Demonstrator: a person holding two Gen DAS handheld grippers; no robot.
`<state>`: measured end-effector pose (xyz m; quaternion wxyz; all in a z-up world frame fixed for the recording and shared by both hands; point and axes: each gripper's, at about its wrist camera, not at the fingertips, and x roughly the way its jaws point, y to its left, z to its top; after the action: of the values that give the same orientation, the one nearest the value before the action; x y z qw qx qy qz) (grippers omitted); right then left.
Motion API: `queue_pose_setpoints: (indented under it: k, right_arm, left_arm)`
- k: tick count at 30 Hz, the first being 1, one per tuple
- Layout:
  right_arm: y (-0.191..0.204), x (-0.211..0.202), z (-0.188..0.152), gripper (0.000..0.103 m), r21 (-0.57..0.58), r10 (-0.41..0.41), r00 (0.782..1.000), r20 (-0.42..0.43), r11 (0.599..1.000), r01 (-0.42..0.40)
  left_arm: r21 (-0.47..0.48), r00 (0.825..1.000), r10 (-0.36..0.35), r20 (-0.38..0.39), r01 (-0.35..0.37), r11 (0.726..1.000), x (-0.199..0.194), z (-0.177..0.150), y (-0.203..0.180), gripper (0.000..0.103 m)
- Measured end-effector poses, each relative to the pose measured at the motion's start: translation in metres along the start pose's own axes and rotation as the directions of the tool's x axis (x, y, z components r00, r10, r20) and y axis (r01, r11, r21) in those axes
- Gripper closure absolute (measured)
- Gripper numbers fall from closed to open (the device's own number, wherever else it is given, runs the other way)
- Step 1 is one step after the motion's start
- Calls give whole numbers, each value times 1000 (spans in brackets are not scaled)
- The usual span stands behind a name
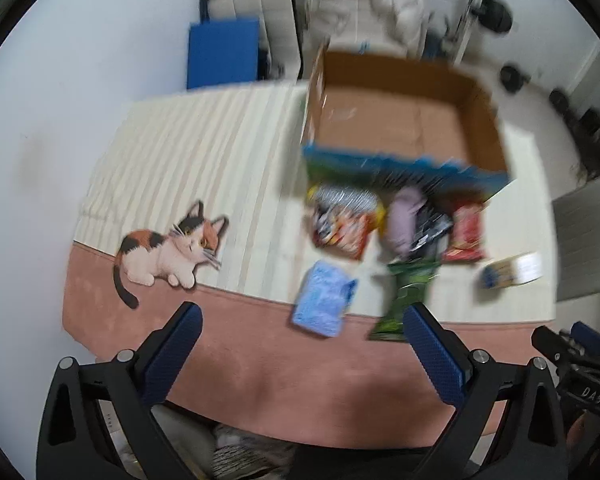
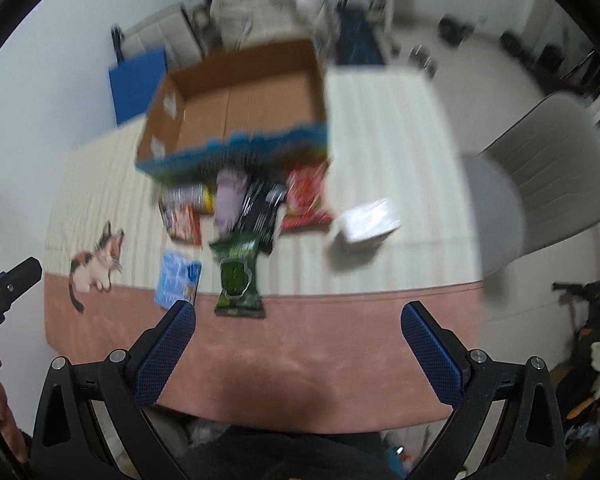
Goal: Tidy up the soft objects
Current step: 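Grasp the blue wipe pack with the left tool while the right tool grasps the green bag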
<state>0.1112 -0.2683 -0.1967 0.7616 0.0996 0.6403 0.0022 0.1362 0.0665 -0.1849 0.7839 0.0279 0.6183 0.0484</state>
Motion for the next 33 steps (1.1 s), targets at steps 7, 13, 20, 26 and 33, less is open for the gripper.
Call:
queue_pose_setpoints:
  k: [7, 13, 20, 26, 33]
  right_arm:
    - [39, 138, 17, 1, -8, 64, 987, -146, 998, -66]
    - [61, 206, 20, 17, -6, 41, 971, -233, 999, -44]
    - [76, 246, 15, 34, -1, 29, 956, -292, 1000, -31]
    - [94, 254, 6, 64, -28, 7, 952, -305, 999, -16]
    - [110, 204, -6, 66, -14, 74, 964, -254, 997, -80]
  left_arm:
    - [89, 975, -22, -220, 43, 995, 132, -4, -6, 20]
    - [139, 945, -69, -321, 119, 983, 202, -8, -20, 21]
    - [172, 924, -92, -372, 166, 971, 238, -10, -31, 49]
    - [151, 923, -128, -362, 193, 970, 231, -10, -28, 68]
    - [86, 934, -202, -296, 237, 968, 166, -10, -10, 73]
